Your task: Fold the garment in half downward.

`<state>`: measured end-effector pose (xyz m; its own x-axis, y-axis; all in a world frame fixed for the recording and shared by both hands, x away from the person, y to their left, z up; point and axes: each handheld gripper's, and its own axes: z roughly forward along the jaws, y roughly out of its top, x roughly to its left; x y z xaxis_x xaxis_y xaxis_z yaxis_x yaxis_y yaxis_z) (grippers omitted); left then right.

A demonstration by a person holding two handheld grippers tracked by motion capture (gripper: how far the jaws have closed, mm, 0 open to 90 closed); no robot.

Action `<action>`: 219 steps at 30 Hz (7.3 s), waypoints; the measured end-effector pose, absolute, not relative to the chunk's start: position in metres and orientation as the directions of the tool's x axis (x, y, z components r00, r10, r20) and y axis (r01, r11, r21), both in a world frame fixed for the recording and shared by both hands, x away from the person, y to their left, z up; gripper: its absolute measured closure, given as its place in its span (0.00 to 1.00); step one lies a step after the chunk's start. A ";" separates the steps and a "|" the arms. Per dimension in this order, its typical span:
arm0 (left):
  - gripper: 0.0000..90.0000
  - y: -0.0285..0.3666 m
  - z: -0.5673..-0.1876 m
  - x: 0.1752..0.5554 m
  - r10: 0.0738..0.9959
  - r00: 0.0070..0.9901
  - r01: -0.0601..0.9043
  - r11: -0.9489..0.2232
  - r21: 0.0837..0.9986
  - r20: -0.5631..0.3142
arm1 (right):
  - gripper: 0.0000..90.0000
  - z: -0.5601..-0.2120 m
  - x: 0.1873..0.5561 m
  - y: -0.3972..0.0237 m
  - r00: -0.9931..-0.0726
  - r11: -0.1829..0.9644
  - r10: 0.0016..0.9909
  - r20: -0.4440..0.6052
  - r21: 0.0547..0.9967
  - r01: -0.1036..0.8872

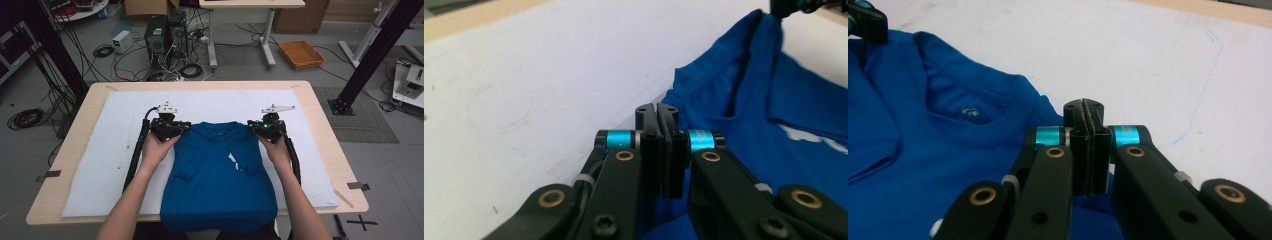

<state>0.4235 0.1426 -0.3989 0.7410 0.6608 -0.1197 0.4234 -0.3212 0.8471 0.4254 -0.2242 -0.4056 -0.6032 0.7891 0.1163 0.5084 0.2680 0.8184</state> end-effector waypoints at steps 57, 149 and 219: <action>0.64 0.164 -0.415 0.260 0.573 0.818 0.245 -0.423 0.873 0.048 | 0.78 -0.414 0.240 -0.256 -0.616 0.300 0.788 0.005 0.870 0.392; 0.59 0.207 -0.434 0.311 0.682 0.677 0.542 -0.206 0.815 -0.278 | 0.72 -0.433 0.299 -0.297 -0.460 0.056 0.848 0.263 0.819 0.571; 0.60 0.194 -0.421 0.373 0.772 0.576 0.594 -0.170 0.786 -0.269 | 0.72 -0.404 0.389 -0.254 -0.486 0.167 0.865 0.127 0.840 0.516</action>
